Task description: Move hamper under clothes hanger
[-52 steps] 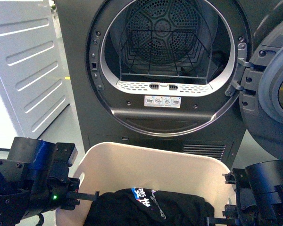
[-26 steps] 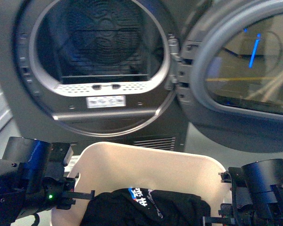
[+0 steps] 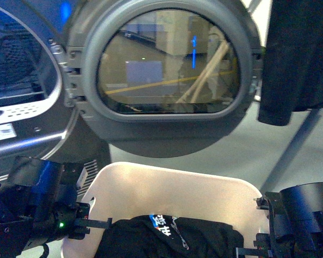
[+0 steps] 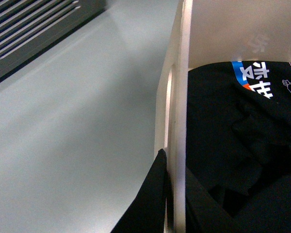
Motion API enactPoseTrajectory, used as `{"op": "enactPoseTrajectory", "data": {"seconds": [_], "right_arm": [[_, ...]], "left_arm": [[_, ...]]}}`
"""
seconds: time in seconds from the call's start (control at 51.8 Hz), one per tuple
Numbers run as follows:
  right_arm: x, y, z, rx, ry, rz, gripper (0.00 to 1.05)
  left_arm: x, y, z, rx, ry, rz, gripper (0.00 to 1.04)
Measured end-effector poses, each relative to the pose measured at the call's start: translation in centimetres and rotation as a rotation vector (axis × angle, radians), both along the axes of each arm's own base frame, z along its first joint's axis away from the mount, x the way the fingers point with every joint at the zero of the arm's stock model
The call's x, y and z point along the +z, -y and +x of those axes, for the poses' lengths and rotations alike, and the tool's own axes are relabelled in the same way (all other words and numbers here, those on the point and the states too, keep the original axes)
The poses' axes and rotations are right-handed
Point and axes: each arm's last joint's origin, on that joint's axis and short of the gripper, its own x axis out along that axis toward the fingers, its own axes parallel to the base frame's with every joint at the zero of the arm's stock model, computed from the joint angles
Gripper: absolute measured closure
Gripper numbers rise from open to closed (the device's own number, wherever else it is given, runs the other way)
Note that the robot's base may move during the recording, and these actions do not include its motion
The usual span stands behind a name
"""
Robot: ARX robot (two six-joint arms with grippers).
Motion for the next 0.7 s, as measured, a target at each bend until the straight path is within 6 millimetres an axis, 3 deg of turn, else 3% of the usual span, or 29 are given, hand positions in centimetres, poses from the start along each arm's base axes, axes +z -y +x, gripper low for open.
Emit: {"op": "enactPoseTrajectory", "data": {"seconds": [0.696], "right_arm": [[0.08,-0.03,0.03,0.001,0.003,0.000,1.00]], "left_arm": [[0.06,-0.07,0.04,0.001,0.002,0.000,1.01]]}}
